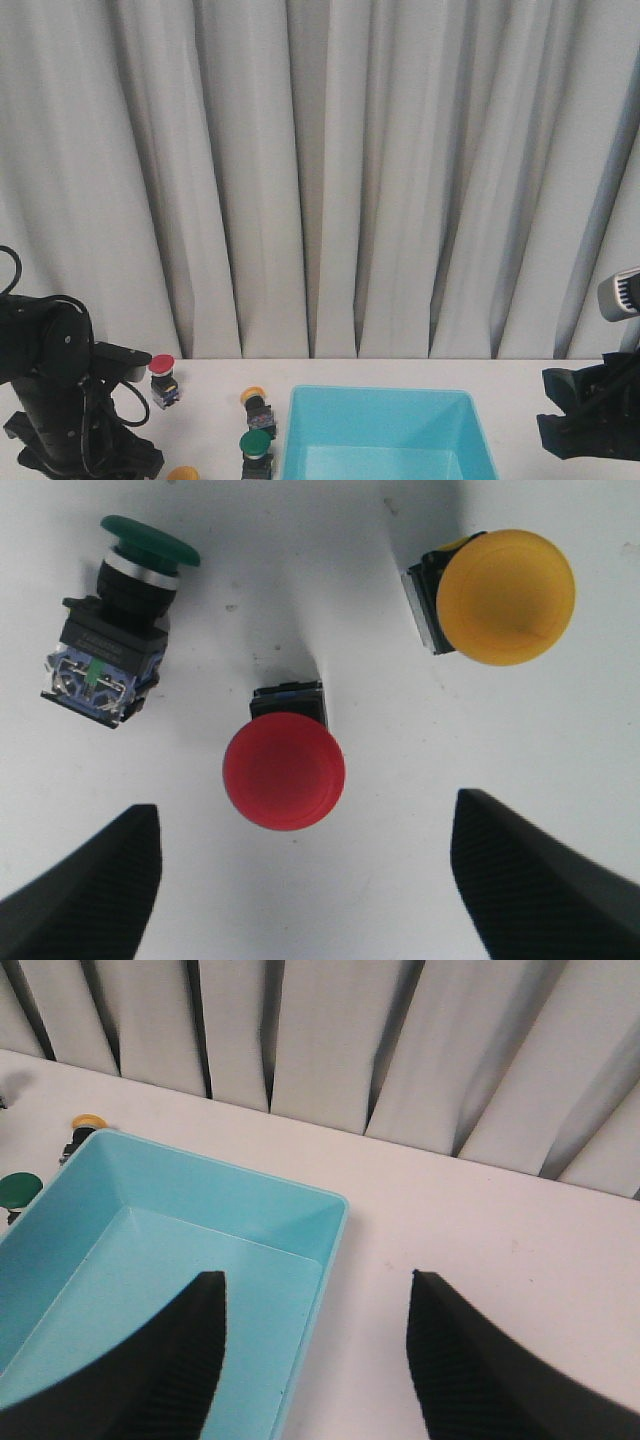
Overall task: Pick red and yellow buttons and place in box
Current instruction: 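Move the left gripper down over the red push button, then close the left gripper on the red button's switch body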
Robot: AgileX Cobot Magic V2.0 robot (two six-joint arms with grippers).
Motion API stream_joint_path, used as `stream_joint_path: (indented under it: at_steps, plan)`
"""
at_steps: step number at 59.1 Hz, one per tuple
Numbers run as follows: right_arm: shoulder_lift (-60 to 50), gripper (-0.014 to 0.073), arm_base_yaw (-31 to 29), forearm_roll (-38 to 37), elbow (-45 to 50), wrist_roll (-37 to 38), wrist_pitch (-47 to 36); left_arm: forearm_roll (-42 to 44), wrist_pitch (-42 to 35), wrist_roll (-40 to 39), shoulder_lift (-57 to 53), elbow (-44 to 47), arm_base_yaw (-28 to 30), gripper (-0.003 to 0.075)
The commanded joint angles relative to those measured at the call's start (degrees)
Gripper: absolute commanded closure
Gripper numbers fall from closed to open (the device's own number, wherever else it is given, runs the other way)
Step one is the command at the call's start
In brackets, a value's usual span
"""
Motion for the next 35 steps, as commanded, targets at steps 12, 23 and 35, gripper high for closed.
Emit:
stream_joint_path:
  at_steps: [12,23,35]
  plan:
    - [-0.4,0.019,0.0,-0.8,-2.0,-0.6,-3.1,-0.3,-0.8,-0.7,-0.5,-1.4,-0.3,0.01]
    - [-0.4,0.019,0.0,-0.8,-2.0,-0.6,-3.1,-0.3,-1.2,-0.8,1.6,-1.6,-0.3,0.0101]
    - [-0.4,0.019,0.0,-0.7,-2.0,-0.6,-3.1,0.2,-3.0,-2.1,3.4,-1.6,-0.2,0.0101]
